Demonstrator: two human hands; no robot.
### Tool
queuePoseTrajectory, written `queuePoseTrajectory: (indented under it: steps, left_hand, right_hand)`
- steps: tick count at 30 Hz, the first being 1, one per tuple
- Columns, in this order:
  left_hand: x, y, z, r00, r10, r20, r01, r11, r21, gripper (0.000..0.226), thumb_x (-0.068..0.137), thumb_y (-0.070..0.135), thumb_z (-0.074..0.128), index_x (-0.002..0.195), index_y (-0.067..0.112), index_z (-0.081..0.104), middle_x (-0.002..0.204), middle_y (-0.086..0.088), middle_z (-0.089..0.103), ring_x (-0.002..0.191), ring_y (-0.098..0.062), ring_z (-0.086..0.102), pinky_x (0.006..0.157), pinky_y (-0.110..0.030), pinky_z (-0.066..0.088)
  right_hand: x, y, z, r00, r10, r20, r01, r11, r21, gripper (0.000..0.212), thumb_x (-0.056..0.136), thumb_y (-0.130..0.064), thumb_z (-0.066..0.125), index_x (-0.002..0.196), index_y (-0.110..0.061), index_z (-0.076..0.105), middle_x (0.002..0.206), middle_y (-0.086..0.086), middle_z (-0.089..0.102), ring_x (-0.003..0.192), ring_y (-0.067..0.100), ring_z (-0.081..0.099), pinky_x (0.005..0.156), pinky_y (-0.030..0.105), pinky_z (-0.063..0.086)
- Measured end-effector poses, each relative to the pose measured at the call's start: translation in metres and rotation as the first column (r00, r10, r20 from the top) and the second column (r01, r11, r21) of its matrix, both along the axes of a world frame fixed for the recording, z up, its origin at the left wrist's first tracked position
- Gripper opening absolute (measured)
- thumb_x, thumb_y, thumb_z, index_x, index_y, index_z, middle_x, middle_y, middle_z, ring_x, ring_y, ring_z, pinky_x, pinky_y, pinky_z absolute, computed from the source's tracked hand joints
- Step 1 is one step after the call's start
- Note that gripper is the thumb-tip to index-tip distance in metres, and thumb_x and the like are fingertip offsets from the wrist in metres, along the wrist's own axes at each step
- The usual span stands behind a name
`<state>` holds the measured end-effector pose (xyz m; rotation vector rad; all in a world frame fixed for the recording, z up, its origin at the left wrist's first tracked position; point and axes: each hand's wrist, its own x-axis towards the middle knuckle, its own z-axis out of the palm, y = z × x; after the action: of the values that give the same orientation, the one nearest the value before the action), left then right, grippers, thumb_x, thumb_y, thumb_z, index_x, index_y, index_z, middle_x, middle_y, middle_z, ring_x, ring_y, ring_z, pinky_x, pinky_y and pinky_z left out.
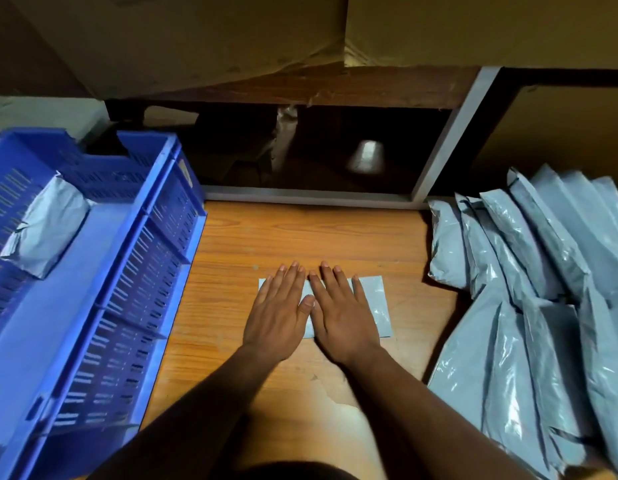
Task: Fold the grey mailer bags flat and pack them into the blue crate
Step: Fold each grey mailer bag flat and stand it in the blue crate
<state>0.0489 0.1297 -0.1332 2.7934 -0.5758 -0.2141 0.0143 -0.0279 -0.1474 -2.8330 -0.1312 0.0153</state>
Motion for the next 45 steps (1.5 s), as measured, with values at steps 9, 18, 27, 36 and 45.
queuePoseTrajectory:
  steps: [9, 18, 27, 36, 45]
  left_hand:
    - [0.004, -0.002, -0.014, 0.994, -0.008, 0.109, 0.005, 0.999, 0.034, 0.062, 0.110, 0.043, 0.008, 0.160, 0.014, 0.032, 0.169, -0.003, 0.023, 0.158, -0.020, 0.013, 0.128, -0.043, 0.013]
    - [-0.002, -0.002, 0.002, 0.996, 0.002, 0.094, -0.004, 1.000, 0.025, 0.076, 0.099, 0.059, -0.017, 0.161, 0.021, 0.006, 0.171, 0.002, -0.008, 0.157, -0.013, -0.010, 0.129, -0.043, 0.001]
    - [-0.001, 0.001, -0.003, 0.998, -0.021, 0.058, 0.022, 1.000, -0.010, 0.075, 0.101, 0.058, -0.012, 0.163, 0.027, 0.016, 0.170, 0.008, 0.009, 0.158, -0.011, 0.005, 0.129, -0.041, 0.004]
    - [0.004, 0.003, 0.004, 0.999, -0.029, 0.012, 0.029, 0.999, 0.014, 0.062, 0.101, 0.060, -0.005, 0.160, 0.042, -0.001, 0.166, 0.011, -0.015, 0.157, -0.012, -0.008, 0.127, -0.034, -0.004]
    - [-0.001, 0.001, -0.008, 0.994, -0.068, 0.080, 0.064, 0.997, 0.051, 0.072, 0.103, 0.065, 0.002, 0.164, 0.027, 0.011, 0.168, 0.013, 0.002, 0.157, -0.007, -0.001, 0.128, -0.035, 0.000]
  right_hand:
    - [0.005, 0.004, -0.003, 0.999, -0.010, -0.031, 0.008, 0.998, -0.059, 0.055, 0.112, -0.040, 0.016, 0.163, -0.022, 0.025, 0.172, 0.005, 0.014, 0.160, 0.028, 0.006, 0.127, 0.055, 0.011]
    - [0.005, -0.004, 0.006, 0.995, 0.029, -0.098, -0.017, 0.992, 0.126, 0.059, 0.111, -0.045, 0.011, 0.166, -0.022, 0.010, 0.173, -0.001, 0.003, 0.160, 0.020, -0.004, 0.127, 0.044, -0.012]
    - [0.003, -0.001, 0.000, 1.000, 0.029, -0.005, -0.028, 0.998, 0.049, 0.059, 0.111, -0.044, 0.008, 0.165, -0.021, 0.019, 0.172, -0.002, 0.012, 0.160, 0.017, 0.006, 0.128, 0.044, -0.002]
    - [0.002, -0.010, 0.005, 1.000, -0.006, -0.021, 0.007, 0.999, 0.045, 0.063, 0.109, -0.046, 0.006, 0.165, -0.021, 0.017, 0.171, -0.002, 0.007, 0.160, 0.021, 0.007, 0.125, 0.043, -0.009]
    - [-0.010, -0.032, -0.001, 0.991, -0.129, -0.027, 0.128, 0.991, -0.030, 0.058, 0.111, -0.045, 0.010, 0.165, -0.025, 0.014, 0.171, -0.001, 0.001, 0.160, 0.022, 0.000, 0.127, 0.048, -0.001]
